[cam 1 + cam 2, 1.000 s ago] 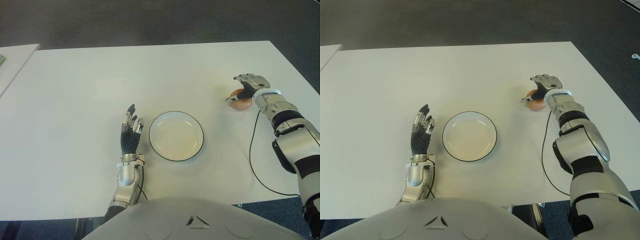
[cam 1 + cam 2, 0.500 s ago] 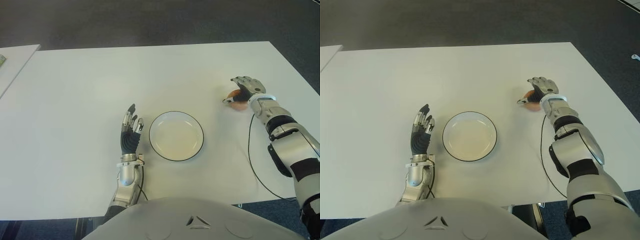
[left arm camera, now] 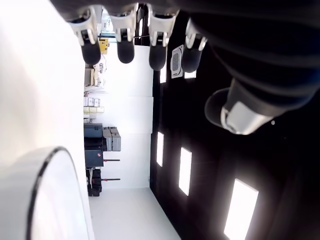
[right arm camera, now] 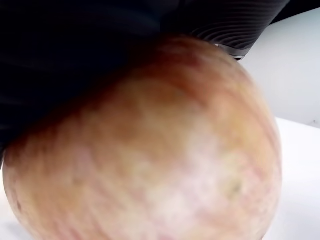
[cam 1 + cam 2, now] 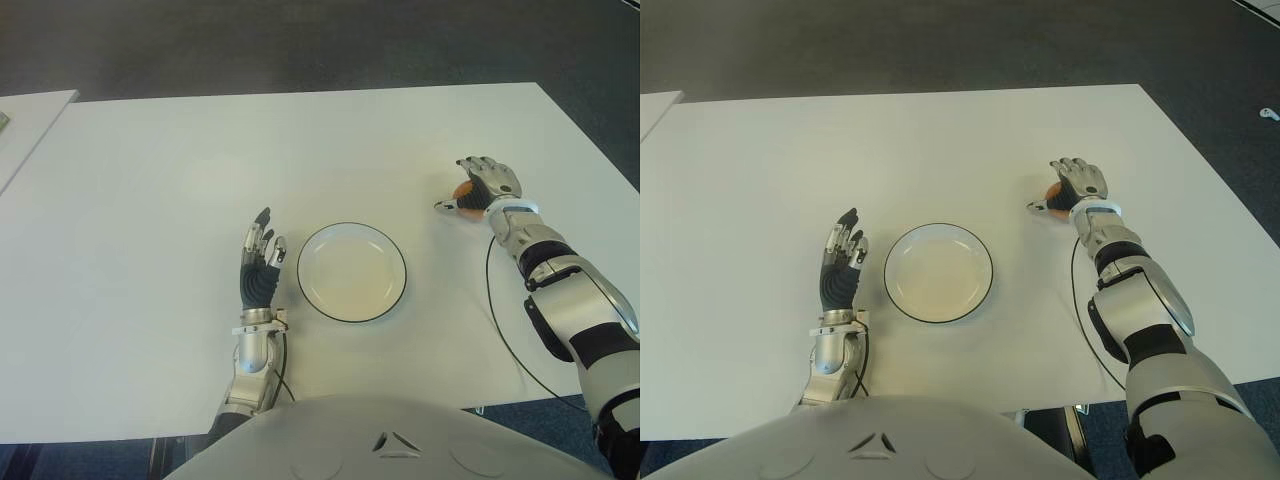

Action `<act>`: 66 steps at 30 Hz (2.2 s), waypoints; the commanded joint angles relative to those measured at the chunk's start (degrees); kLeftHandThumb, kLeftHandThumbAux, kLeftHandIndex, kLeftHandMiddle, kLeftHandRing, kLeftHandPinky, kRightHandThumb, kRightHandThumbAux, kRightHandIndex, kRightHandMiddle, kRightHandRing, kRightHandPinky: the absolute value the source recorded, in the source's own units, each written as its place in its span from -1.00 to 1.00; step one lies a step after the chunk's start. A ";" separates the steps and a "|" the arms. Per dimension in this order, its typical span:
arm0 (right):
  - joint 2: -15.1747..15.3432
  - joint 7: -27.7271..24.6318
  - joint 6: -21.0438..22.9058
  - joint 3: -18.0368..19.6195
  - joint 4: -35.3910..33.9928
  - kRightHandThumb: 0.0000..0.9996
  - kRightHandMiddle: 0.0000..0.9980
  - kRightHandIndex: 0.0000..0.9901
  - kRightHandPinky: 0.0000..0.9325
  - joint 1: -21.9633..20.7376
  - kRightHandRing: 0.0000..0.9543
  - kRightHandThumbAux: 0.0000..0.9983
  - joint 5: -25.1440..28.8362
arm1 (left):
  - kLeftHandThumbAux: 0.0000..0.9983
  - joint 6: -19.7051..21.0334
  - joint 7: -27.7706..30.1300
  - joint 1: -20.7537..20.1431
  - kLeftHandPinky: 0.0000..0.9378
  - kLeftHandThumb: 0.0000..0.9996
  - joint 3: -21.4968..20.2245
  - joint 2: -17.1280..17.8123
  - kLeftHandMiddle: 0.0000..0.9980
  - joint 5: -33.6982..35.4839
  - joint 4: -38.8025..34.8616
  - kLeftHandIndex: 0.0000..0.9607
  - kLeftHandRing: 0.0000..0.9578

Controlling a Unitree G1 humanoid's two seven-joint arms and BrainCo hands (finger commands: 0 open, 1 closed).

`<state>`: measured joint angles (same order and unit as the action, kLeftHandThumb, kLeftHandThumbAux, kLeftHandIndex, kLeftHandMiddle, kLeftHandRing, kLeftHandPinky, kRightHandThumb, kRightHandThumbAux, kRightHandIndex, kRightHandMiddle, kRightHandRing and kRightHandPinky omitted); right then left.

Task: Put the apples into the plate.

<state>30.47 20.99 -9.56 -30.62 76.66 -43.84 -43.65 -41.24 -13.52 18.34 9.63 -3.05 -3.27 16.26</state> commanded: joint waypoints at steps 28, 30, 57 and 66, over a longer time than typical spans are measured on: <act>-6.43 3.01 3.84 1.85 2.83 -0.85 -0.89 -0.98 -0.78 13.64 -0.89 0.00 3.18 | 0.05 11.97 6.85 10.52 -0.80 -0.81 -1.26 -0.80 -0.81 2.84 -13.19 -0.61 -0.87; -6.46 2.86 4.08 1.84 2.97 -0.85 -0.89 -0.98 -0.79 13.91 -0.90 0.00 3.15 | 0.05 12.30 7.01 10.84 -0.80 -0.81 -1.34 -0.80 -0.82 2.93 -13.64 -0.62 -0.88; -6.39 3.95 8.16 -2.60 3.17 0.34 0.09 -0.15 0.14 13.66 0.17 0.42 -0.21 | 0.18 11.58 8.81 11.63 -0.84 -0.80 -2.03 -1.27 -0.84 4.55 -14.04 -0.66 -0.90; -6.63 3.57 8.52 -2.34 3.13 0.40 0.25 -0.13 0.20 13.93 0.31 0.43 0.36 | 0.17 10.79 8.77 11.74 -0.84 -0.85 -2.39 -1.05 -0.85 3.52 -14.13 -0.70 -0.91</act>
<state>27.17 30.69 -3.76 -30.95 74.79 -40.67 -42.02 -30.21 -5.54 29.83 7.63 -4.28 0.50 2.38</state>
